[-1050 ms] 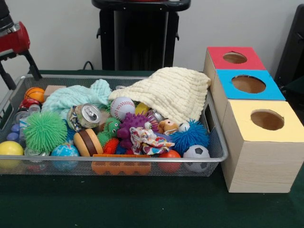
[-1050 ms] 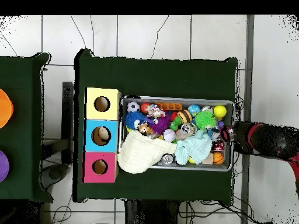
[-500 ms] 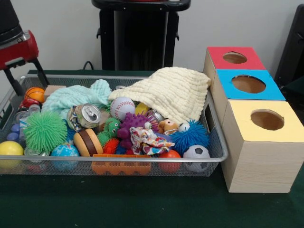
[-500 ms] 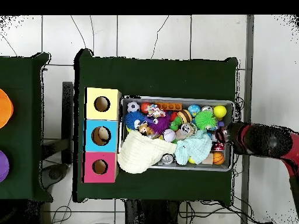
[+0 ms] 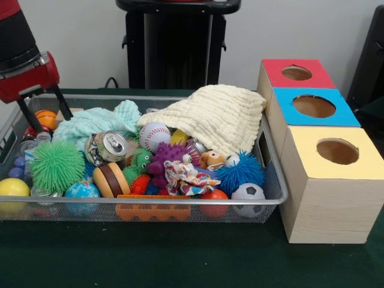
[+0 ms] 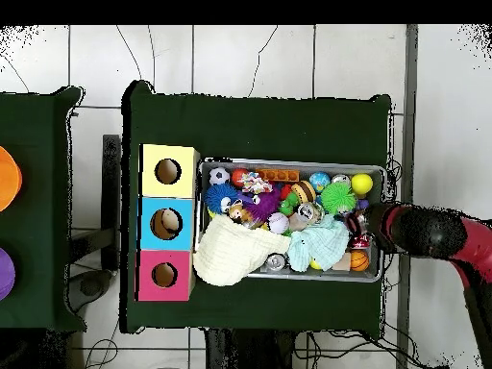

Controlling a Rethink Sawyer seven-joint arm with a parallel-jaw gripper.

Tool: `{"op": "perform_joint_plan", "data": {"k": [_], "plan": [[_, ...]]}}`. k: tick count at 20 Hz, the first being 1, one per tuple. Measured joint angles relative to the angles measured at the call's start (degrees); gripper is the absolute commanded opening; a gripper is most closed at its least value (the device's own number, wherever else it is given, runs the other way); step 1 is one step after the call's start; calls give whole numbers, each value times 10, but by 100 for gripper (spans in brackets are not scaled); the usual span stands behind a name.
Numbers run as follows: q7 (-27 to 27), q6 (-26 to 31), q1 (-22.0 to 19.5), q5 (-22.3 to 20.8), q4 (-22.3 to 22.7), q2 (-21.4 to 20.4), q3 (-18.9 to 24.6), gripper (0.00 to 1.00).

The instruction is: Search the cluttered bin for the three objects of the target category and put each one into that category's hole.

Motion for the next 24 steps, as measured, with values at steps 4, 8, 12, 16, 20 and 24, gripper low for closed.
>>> {"op": "perform_joint_plan", "data": {"k": [4,8,12,16,20,24], "plan": [[0,-9,0,-1,0,10,0,100],[0,-12,0,-2,0,20,0,100],[0,-12,0,-3,0,26,-1,100],[0,-12,0,-4,0,35,-1,100],[0,-12,0,-6,-2,47,-1,100],[0,-12,0,-10,-5,56,-1,100]]}}
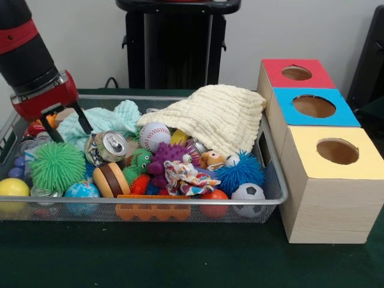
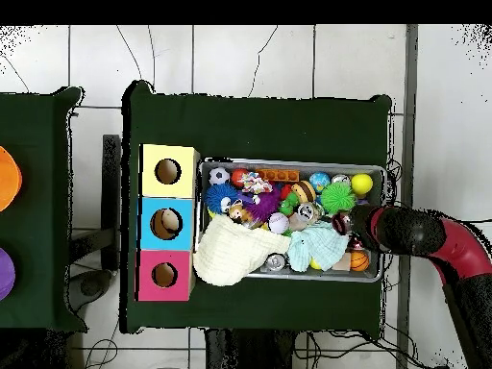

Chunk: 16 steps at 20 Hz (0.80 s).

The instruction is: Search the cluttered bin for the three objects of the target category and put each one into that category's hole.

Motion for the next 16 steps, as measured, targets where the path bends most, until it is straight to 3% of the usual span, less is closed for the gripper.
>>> {"op": "perform_joint_plan", "data": {"k": [8,16], "plan": [[0,-25,0,-32,0,-9,0,100],[0,-76,0,-43,5,-45,1,100]]}}
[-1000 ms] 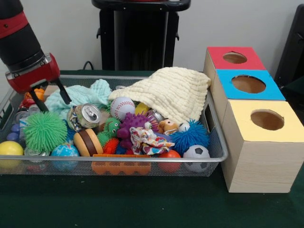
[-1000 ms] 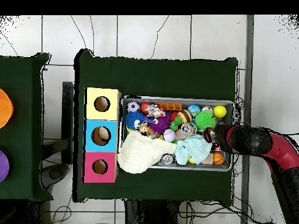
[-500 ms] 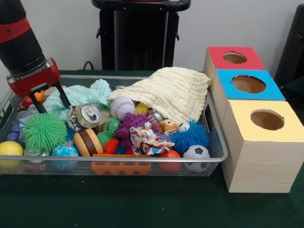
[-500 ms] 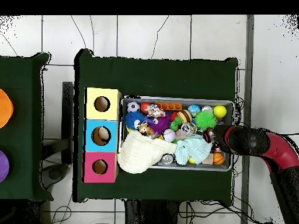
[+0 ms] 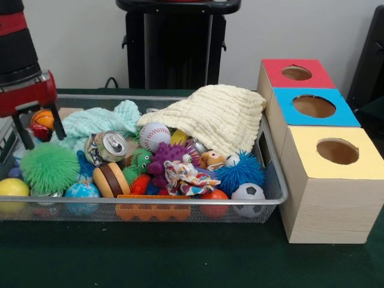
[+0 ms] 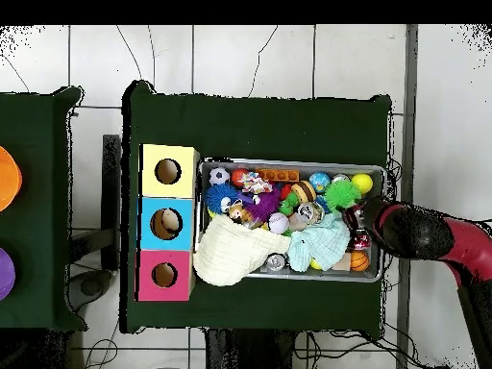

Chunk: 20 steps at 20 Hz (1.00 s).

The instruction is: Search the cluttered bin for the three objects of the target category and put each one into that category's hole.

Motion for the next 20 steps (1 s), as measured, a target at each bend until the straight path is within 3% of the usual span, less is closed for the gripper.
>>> {"op": "perform_joint_plan", "data": {"k": [12,20], "plan": [[0,-25,0,-1,24,-80,3,100],[0,-25,2,-1,30,-94,3,100]]}}
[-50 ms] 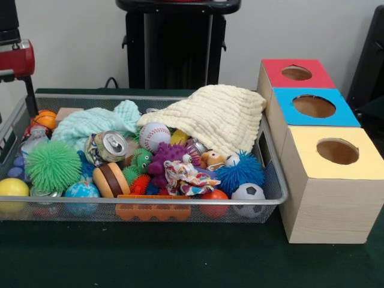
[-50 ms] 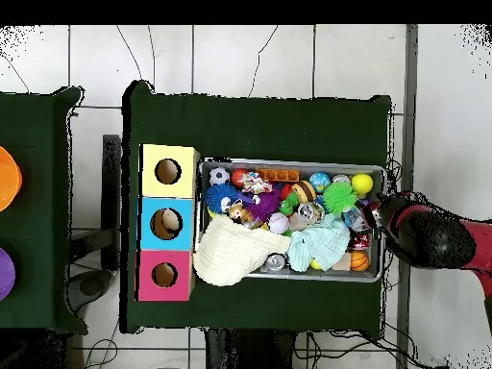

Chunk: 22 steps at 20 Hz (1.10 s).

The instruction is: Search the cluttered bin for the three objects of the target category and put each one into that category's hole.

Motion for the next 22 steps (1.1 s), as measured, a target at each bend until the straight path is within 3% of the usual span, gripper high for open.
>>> {"op": "perform_joint_plan", "data": {"k": [13,22], "plan": [[0,0,5,-1,1,8,0,100],[0,-28,11,-14,1,47,-2,100]]}}
